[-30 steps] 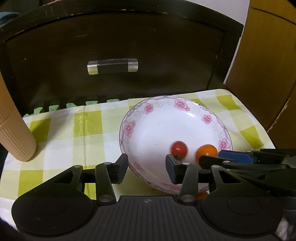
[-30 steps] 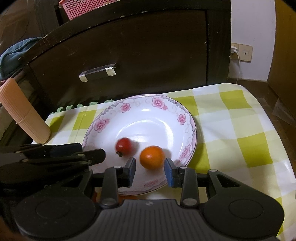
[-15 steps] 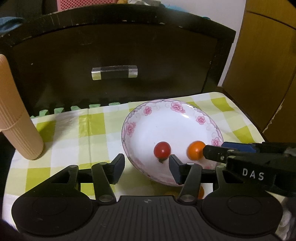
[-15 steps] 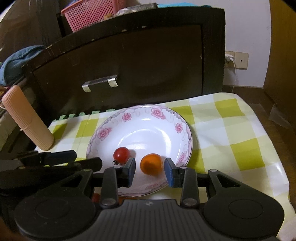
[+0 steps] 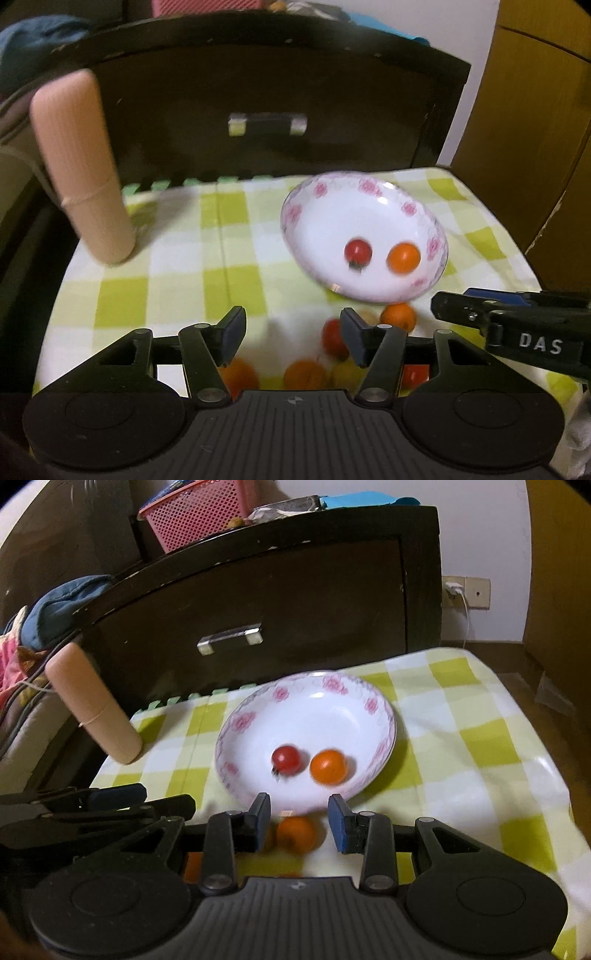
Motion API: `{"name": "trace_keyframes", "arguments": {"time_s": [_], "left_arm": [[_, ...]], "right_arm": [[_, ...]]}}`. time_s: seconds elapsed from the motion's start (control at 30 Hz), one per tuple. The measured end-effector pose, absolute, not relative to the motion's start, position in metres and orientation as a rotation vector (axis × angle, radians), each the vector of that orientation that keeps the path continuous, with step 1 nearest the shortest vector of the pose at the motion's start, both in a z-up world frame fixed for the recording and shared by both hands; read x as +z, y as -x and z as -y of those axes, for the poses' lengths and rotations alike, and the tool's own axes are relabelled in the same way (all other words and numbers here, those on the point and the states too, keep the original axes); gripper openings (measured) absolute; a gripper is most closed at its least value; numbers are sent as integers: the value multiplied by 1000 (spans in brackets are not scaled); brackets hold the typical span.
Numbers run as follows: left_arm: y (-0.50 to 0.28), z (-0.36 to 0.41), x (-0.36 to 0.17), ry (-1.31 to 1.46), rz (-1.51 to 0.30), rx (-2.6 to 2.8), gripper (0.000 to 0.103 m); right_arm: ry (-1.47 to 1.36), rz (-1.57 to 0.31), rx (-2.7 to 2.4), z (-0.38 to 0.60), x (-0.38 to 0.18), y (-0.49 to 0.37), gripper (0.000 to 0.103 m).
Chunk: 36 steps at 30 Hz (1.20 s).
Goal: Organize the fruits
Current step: 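Withdraw both tools from the plate back toward the remaining fruits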
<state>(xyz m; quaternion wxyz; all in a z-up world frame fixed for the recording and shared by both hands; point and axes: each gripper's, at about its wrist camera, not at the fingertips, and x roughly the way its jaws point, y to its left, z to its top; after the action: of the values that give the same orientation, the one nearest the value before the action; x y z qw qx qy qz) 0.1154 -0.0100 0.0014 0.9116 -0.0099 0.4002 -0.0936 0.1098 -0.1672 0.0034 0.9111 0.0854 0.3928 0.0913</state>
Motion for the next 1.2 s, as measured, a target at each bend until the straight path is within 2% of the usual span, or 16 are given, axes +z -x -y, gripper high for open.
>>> {"name": "trace_keyframes", "arguments": {"time_s": [0.63, 1.2], "left_arm": [[-76, -10, -7, -13, -873, -192, 67], [-85, -17, -24, -14, -898, -168, 68]], "right_arm": [[-142, -907, 240, 142, -21, -61, 34], [-80, -958, 274, 127, -44, -65, 34]]}}
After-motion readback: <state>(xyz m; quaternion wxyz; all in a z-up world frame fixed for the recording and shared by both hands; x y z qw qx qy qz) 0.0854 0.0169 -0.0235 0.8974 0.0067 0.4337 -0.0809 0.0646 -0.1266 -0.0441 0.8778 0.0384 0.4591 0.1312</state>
